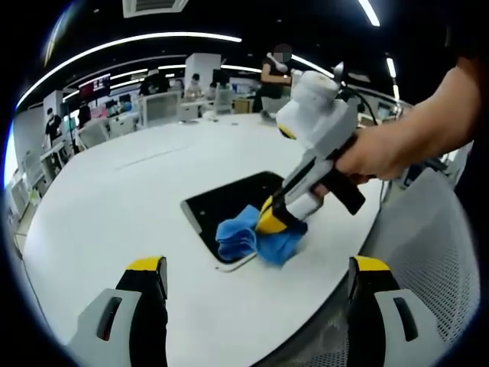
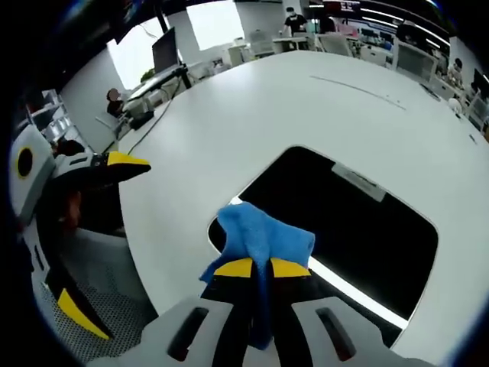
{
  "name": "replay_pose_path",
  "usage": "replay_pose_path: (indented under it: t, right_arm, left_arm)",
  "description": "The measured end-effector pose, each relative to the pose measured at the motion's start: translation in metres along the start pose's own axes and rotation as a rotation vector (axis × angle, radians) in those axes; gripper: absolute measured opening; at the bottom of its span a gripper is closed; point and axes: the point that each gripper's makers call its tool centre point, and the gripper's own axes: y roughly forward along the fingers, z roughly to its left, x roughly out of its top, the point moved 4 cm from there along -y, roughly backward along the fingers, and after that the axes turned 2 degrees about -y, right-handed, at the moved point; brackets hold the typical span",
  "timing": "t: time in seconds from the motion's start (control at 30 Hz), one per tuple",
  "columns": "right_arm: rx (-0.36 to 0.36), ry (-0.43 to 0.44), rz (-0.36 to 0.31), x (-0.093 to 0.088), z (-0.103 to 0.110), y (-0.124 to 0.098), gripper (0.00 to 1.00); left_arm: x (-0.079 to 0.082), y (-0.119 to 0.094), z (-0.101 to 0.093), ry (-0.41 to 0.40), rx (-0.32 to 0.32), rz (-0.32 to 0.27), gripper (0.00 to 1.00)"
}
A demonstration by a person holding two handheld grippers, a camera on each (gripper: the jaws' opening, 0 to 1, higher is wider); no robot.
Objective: Wipe the mirror surface with the cleaning cloth until all visible marks leave the cleaned area.
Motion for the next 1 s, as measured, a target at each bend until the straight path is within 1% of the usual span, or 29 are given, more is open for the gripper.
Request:
replay_pose_path:
  t: [0.1, 0.47, 0.83, 1.0]
  right_arm:
    - [0.0, 0.019, -0.002, -0.001, 0.001, 0.0, 0.02]
    - [0.012, 0.043, 0.007, -0.006, 0.008, -0.002, 0.01]
    - [0.017, 0.001, 0.014, -0.01, 0.012, -0.005, 0.01]
    - [0.017, -0.002, 0.016, -0.01, 0.012, -0.004, 0.01]
  left_arm:
    - [0.0, 0.0, 0.0, 0.0, 0.0, -0.001, 0.99]
    - [0.0, 0.0, 0.0, 0.002, 0.0, 0.001, 0.99]
    - [-0.001, 0.0, -0.001, 0.012, -0.005, 0.007, 0.99]
    - [-0.001, 0.001, -0.001, 0.018, -0.006, 0.008, 0.99]
